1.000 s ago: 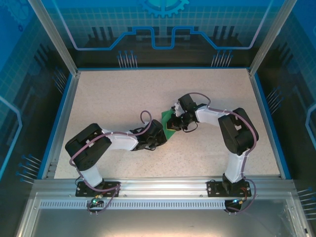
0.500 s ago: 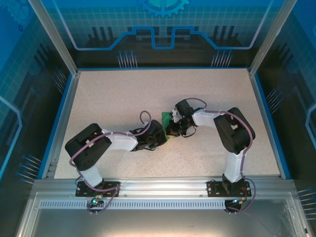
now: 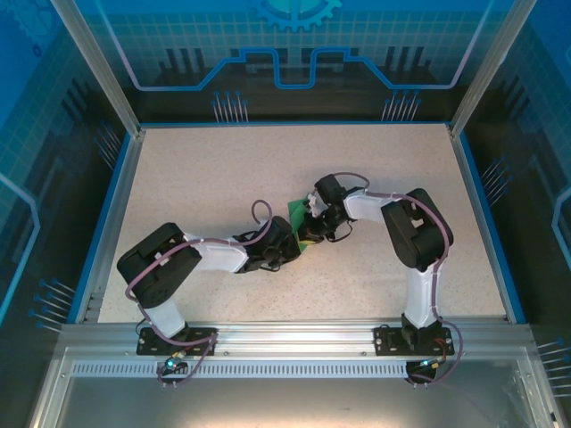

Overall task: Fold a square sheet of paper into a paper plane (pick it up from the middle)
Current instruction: Fourth fold the wing at the center of the table.

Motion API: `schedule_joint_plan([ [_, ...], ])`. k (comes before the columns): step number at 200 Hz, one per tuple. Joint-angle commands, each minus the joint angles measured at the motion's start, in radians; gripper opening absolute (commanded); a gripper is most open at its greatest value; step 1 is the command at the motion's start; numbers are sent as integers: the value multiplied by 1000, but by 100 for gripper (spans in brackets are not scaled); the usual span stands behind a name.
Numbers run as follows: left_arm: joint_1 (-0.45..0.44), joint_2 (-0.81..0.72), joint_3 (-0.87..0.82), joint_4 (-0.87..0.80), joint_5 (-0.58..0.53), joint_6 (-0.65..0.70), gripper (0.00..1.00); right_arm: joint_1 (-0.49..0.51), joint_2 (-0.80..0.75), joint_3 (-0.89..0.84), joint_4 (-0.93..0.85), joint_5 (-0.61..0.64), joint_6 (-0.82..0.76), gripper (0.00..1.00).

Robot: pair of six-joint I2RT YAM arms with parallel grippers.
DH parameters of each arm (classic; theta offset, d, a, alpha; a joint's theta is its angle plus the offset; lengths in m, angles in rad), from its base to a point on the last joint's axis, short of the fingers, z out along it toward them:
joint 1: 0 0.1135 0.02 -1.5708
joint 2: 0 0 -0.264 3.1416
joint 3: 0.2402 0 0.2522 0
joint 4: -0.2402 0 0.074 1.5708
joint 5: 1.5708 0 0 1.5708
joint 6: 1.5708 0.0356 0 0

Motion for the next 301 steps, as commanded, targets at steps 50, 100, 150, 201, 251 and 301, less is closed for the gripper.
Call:
schedule_joint_plan([
  [50, -3, 43, -42, -147, 63, 20, 0, -106, 99, 129, 67, 63, -53, 3],
  [100, -3, 38, -39, -157, 64, 21, 0, -142, 156, 232, 46, 68, -67, 3],
  [150, -3, 18, -26, -174, 62, 31, 0, -166, 150, 359, -19, 77, -80, 4],
  [201, 8, -104, 46, -205, 42, 109, 15, -166, -46, 219, -9, 98, -46, 24],
  [251, 102, -214, 40, -226, 21, 131, 43, -132, -131, 44, 32, 66, -32, 45],
  [301, 178, -254, -16, -207, 8, 101, 61, -65, -58, 43, 58, 4, -62, 46],
])
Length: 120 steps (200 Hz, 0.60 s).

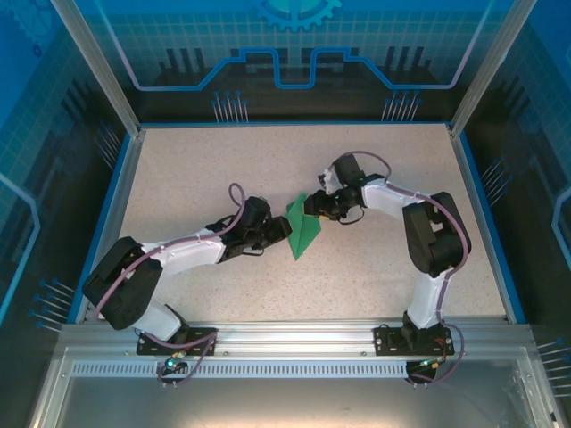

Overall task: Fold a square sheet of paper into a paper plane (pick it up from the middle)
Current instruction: Fourth fold the wing at the center of the table, then turn over the paper at the center of the table.

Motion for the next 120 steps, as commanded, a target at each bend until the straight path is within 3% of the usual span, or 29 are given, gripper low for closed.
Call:
schedule_joint_plan([
  [1, 21, -31, -37, -25, -16, -4, 61, 28, 45, 9, 22, -60, -24, 46],
  [69, 54, -46, -84, 10, 3, -18, 75, 51, 146, 61, 57, -123, -30, 33],
  [101, 70, -59, -115, 63, 48, -19, 79, 47, 147, 64, 109, -175, -20, 15],
  [120, 90, -73, -153, 141, 113, -24, 82, 29, 108, 43, 179, -233, 14, 9],
])
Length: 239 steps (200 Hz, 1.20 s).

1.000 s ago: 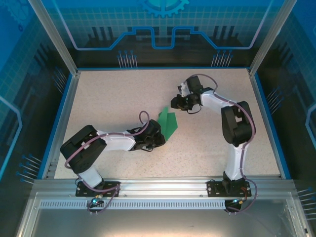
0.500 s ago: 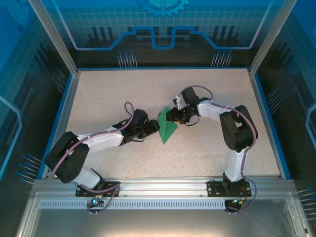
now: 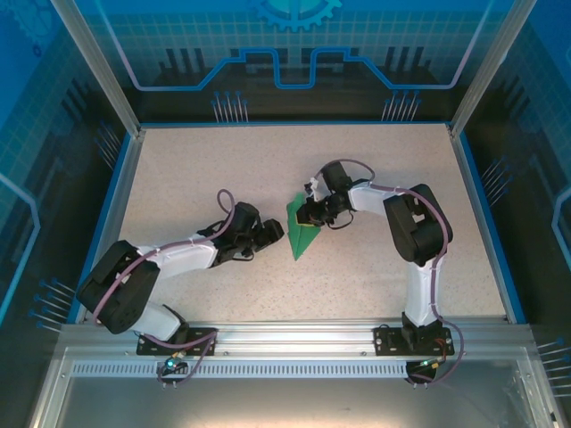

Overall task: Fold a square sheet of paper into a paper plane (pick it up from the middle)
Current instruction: Turn over the paper at the center of the table.

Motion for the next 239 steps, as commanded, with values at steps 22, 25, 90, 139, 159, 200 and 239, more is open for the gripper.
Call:
schedule_joint_plan([
  [22, 52, -50, -81, 200, 183, -16, 87, -37, -99, -37, 191, -183, 81, 7],
  [25, 55, -51, -82, 212, 195, -17, 90, -40, -108, -40, 199, -193, 86, 7],
  [90, 64, 19, -96, 605, 412, -149, 99, -84, -243, -98, 323, -326, 216, 7],
  [139, 63, 106, -78, 792, 445, -226, 87, -93, -263, -106, 358, -347, 288, 7],
  [159, 62, 98, -73, 782, 429, -199, 74, -93, -258, -109, 358, -357, 294, 8],
  [200, 64, 66, -78, 776, 387, -152, 48, -96, -246, -115, 334, -359, 286, 8],
  [239, 63, 42, -73, 755, 363, -104, 20, -99, -255, -123, 313, -353, 275, 9],
])
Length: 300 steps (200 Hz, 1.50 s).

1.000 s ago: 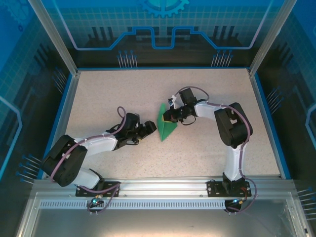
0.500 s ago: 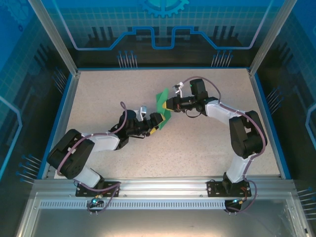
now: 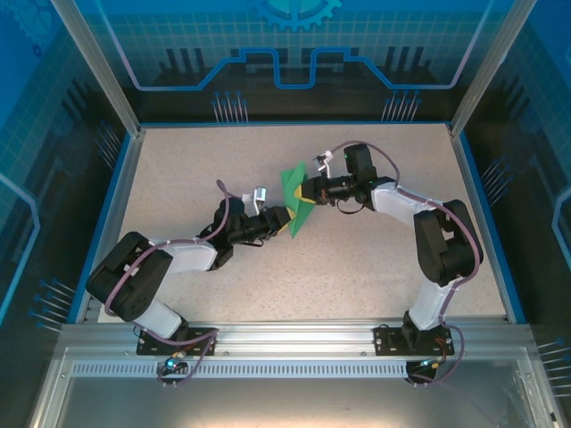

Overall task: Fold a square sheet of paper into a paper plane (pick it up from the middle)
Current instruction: Turn over the paper at the center of the table.

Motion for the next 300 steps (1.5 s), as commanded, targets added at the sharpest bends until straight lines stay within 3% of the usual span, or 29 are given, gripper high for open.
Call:
schedule_joint_plan([
  [1, 9, -40, 12, 21, -27, 54, 19, -17, -14, -11, -20, -27, 4, 9],
  [40, 9, -56, 17, -15, -32, 101, 7, -25, -46, -4, -85, 9, -21, 17],
  [71, 9, -79, 28, -105, -58, 156, 2, -47, -92, 1, -198, 100, -76, 39],
  [97, 7, -136, 63, -336, -131, 260, 2, -72, -153, -10, -306, 242, -122, 56],
  [116, -19, -194, 141, -635, -282, 383, 2, -78, -205, -37, -368, 388, -157, 64],
  [141, -104, -194, 304, -1032, -599, 512, 3, -77, -268, -90, -419, 558, -179, 72],
  [167, -186, -76, 494, -1360, -916, 512, 3, -74, -325, -142, -442, 677, -185, 77],
  [195, -230, 79, 636, -1543, -1071, 466, 4, -74, -368, -179, -466, 744, -191, 78],
  [242, -258, 253, 748, -1646, -1123, 406, 4, -72, -403, -228, -473, 785, -175, 78],
  [300, -283, 404, 806, -1607, -1029, 393, 8, -75, -401, -257, -466, 786, -140, 78],
])
